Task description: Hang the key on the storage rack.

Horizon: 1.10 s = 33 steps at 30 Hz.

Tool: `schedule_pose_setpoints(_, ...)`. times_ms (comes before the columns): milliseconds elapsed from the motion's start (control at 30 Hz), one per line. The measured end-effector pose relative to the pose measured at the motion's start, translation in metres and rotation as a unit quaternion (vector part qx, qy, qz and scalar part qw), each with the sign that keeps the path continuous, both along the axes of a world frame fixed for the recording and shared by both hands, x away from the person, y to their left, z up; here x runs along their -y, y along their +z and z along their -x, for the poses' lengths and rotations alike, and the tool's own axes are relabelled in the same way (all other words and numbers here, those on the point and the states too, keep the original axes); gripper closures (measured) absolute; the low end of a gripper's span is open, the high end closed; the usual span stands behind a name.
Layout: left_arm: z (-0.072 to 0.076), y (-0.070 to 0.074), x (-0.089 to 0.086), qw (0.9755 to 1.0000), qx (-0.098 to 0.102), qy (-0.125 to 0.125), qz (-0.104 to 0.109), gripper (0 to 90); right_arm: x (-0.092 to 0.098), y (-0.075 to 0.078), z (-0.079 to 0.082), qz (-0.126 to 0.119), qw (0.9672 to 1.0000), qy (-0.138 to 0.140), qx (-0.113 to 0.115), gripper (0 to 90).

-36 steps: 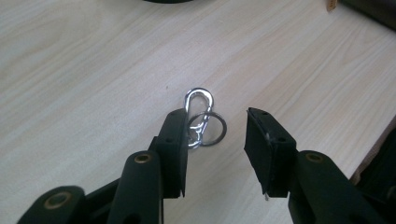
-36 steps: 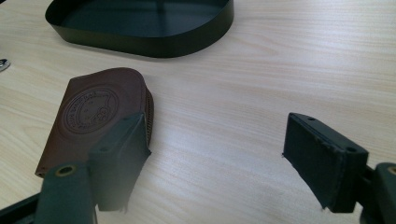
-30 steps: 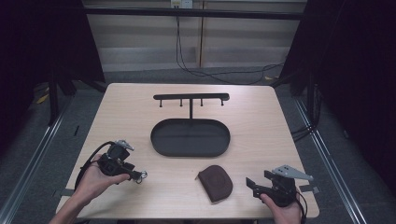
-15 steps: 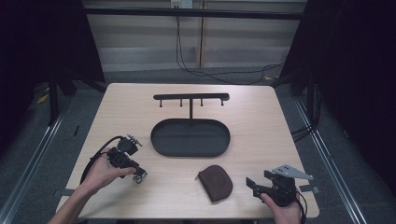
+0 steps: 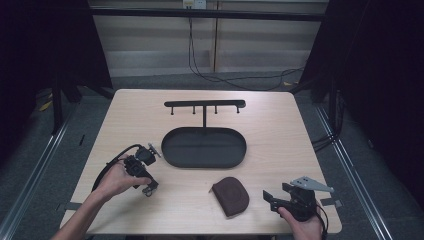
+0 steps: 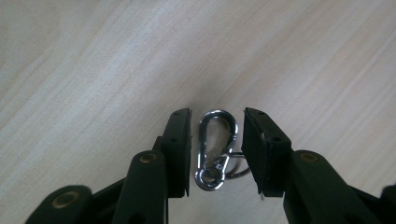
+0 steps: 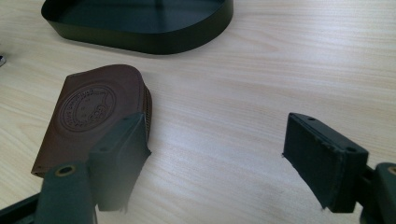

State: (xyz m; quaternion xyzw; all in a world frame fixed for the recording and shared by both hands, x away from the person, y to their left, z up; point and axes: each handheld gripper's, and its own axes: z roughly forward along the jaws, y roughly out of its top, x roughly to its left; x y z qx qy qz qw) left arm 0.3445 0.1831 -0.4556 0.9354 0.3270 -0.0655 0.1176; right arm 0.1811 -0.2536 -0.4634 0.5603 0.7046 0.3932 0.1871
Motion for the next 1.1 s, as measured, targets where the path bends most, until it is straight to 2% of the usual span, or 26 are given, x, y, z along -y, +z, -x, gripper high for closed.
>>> schedule_pose_setpoints(100,0.001,-0.002,0.002,0.9999,0.001,-0.004,-0.009,63.1,0.000,0.000,0.000,0.000,1.0000,0.001,0.002,21.6)
schedule_pose_setpoints(167,0.002,-0.003,0.001,1.0000,0.008,0.003,-0.004,62.9,0.000,0.000,0.000,0.000,1.0000,0.000,0.000,21.6)
schedule_pose_setpoints(367,0.004,-0.008,0.004,0.9994,0.012,-0.004,-0.031,60.2,-0.001,0.000,0.000,0.001,1.0000,0.003,-0.004,21.6)
schedule_pose_setpoints(533,0.007,-0.008,0.006,0.9989,0.018,-0.010,-0.041,58.9,-0.001,-0.001,0.000,0.000,1.0000,0.002,-0.005,21.6)
schedule_pose_setpoints(633,0.009,-0.009,0.008,0.9983,0.026,-0.016,-0.049,59.6,-0.001,-0.001,0.000,0.000,1.0000,0.003,-0.005,21.5)
schedule_pose_setpoints(667,0.010,-0.009,0.009,0.9976,0.035,-0.015,-0.057,61.3,-0.001,-0.001,-0.001,0.001,1.0000,0.002,-0.005,21.6)
schedule_pose_setpoints(733,0.010,-0.009,0.010,0.9974,0.037,-0.017,-0.060,62.4,-0.001,-0.001,-0.001,0.001,1.0000,0.002,-0.005,21.6)
schedule_pose_setpoints(767,0.010,-0.008,0.011,0.9967,0.040,-0.015,-0.069,67.0,-0.001,-0.001,0.000,0.001,1.0000,0.003,-0.005,21.6)
schedule_pose_setpoints(833,0.011,-0.009,0.013,0.9963,0.042,-0.015,-0.074,67.0,-0.001,-0.001,0.000,0.001,1.0000,0.003,-0.006,21.6)
schedule_pose_setpoints(1000,0.009,-0.008,0.016,0.9956,0.035,-0.022,-0.085,67.6,-0.001,-0.001,-0.001,0.002,1.0000,0.004,-0.006,21.6)
schedule_pose_setpoints(1100,0.005,-0.008,0.015,0.9963,0.025,-0.019,-0.080,67.8,-0.001,-0.001,-0.001,0.000,0.9999,0.003,-0.010,21.6)
